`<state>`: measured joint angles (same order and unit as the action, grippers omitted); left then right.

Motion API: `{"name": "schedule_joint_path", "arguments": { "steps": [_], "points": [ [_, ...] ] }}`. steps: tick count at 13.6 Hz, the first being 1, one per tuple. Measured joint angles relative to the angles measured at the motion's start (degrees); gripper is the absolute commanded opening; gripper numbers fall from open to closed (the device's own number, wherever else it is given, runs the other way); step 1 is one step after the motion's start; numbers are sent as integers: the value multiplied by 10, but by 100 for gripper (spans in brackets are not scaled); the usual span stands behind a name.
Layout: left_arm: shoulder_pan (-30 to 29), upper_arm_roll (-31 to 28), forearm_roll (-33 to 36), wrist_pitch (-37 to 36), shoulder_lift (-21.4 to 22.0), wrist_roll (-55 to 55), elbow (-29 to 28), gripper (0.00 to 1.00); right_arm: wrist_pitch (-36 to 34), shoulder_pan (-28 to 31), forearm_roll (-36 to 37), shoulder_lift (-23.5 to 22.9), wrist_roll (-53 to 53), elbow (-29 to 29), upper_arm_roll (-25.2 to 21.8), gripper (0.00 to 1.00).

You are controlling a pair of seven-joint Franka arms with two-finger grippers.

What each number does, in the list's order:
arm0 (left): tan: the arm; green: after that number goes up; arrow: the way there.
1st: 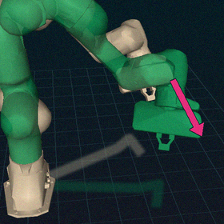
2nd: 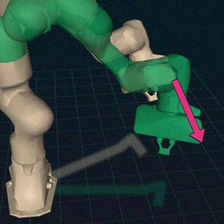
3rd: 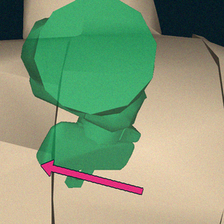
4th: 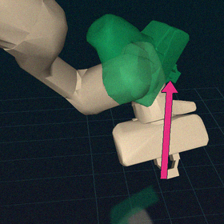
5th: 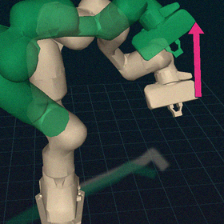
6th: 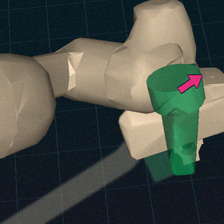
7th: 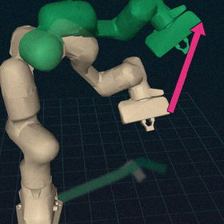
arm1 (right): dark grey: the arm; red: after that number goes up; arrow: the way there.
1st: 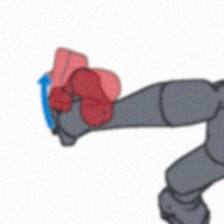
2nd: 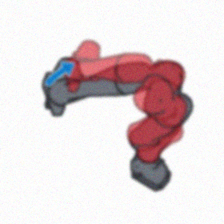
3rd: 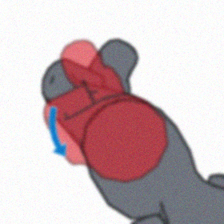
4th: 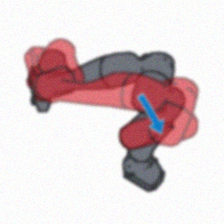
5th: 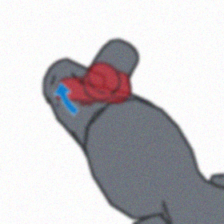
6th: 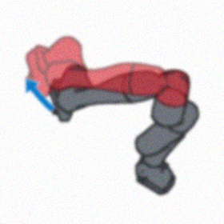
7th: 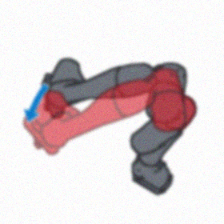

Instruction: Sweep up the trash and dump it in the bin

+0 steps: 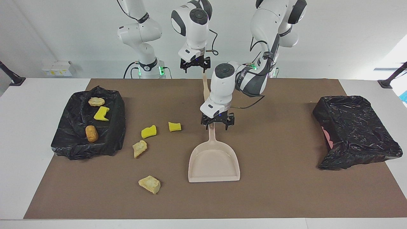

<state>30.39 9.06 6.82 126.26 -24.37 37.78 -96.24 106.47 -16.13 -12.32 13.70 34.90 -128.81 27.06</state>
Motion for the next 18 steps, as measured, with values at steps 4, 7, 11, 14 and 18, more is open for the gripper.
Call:
{"name": "schedule_joint_path", "arguments": {
  "steps": [4, 7, 11, 14, 18],
  "points": [
    [4, 0, 3, 2, -5, 1, 2, 46, 52, -37, -35, -7, 0, -42, 0, 92],
    [5, -1, 12, 17, -7, 1, 2, 6, 70, -62, -57, -22, 0, -57, 1, 88],
    [5, -2, 19, 24, -9, 1, 2, 0, 155, -95, -65, -62, 10, -88, 0, 85],
    [-1, -10, 22, 19, -8, -13, 3, 0, 179, -107, -65, -94, 18, -93, 0, 83],
    [-41, -16, 23, -15, -1, -125, 7, 0, 179, -107, -65, -96, 18, -93, -1, 72]
  ]
}}
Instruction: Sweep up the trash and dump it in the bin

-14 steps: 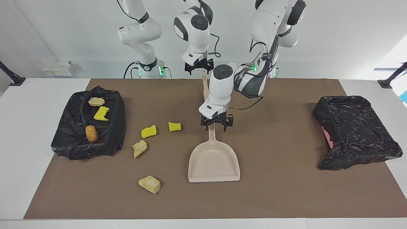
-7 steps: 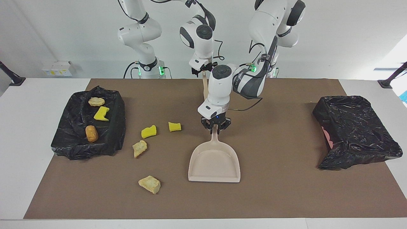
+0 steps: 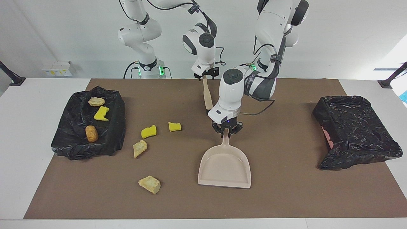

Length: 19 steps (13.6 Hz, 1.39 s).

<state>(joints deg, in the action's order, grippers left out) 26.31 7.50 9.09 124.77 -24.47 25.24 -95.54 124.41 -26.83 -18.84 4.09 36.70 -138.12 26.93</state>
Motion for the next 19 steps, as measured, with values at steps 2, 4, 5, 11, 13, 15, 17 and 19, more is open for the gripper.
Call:
{"name": "schedule_joint_path", "arguments": {
  "steps": [2, 4, 5, 11, 13, 15, 17, 19],
  "points": [
    [-22, -1, 0, -14, 3, -78, 1, 0, 0, 0, 0, 0, 0, 0, 0, 59],
    [-43, -1, 0, -26, 6, -155, 1, 0, -8, 0, 0, 1, 0, 0, 0, 40],
    [-53, -1, 0, -34, 9, -195, 2, 0, -9, 0, 0, 3, 0, 0, -1, 33],
    [-117, -1, 0, -97, 31, -424, 3, 0, -43, 2, 0, 46, 24, 2, -6, 0],
    [-128, -2, 0, -102, 32, -487, 3, 0, -44, 2, 0, 54, 42, 2, -6, 0],
    [-138, -2, 0, -106, 33, -551, 3, 0, -51, 4, 0, 66, 57, 2, -7, 0],
    [-147, -2, 0, -108, 33, -638, 3, 0, -86, 22, 2, 89, 63, 3, -8, 0],
    [-154, -2, 0, -108, 33, -740, 3, 0, -150, 58, 25, 112, 65, 8, -9, 0]
  ]
}}
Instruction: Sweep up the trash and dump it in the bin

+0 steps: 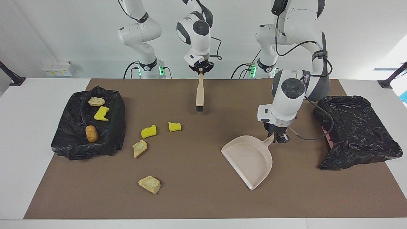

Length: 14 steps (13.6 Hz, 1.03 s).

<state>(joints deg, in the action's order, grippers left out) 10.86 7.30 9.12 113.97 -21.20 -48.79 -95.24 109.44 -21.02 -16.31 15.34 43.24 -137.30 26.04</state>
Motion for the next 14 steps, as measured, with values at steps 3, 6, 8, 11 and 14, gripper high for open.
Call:
{"name": "schedule_joint_path", "arguments": {
  "steps": [3, 6, 8, 11, 14],
  "points": [
    [0, 4, 0, 0, 0, -88, -2, 0, -80, 56, 73, 17, 17, 12, -3, 0],
    [16, 11, 0, 11, 8, -105, -22, 0, -85, 101, 147, 14, 16, 12, -3, 0],
    [42, 12, 0, 19, 22, -104, -45, 0, -84, 149, 188, 2, -25, 14, -3, 0],
    [82, 14, 0, 29, 40, -81, -71, 0, -81, 227, 261, -34, -103, 36, -4, 0],
    [124, 15, 0, 55, 63, -36, -113, 0, -80, 297, 320, -88, -178, 89, -5, 0]
  ]
}}
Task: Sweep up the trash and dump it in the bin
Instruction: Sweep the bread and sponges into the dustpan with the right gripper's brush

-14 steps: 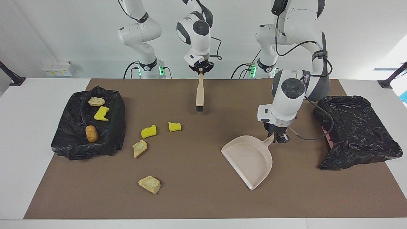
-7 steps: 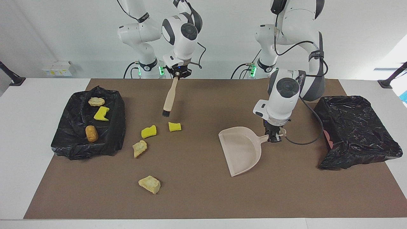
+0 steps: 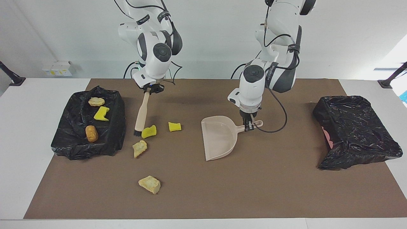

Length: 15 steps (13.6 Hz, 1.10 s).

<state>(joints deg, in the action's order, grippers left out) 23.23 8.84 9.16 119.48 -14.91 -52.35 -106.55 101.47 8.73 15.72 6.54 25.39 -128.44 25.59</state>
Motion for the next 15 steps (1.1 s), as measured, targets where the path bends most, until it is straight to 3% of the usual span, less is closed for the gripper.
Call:
{"name": "schedule_joint_path", "arguments": {
  "steps": [4, 8, 11, 15],
  "points": [
    [30, 0, 0, 2, 21, 31, -26, 0, 6, 50, 48, -66, -63, 61, -1, 0],
    [39, 0, 0, 2, 32, 75, -43, 0, 19, 70, 59, -110, -71, 79, 0, 0],
    [48, 0, 0, 1, 43, 114, -57, 0, 20, 73, 44, -123, -72, 79, 2, 0],
    [60, 0, 0, 0, 54, 137, -73, 0, 15, 49, -37, -124, -74, 72, 10, 0]
  ]
}}
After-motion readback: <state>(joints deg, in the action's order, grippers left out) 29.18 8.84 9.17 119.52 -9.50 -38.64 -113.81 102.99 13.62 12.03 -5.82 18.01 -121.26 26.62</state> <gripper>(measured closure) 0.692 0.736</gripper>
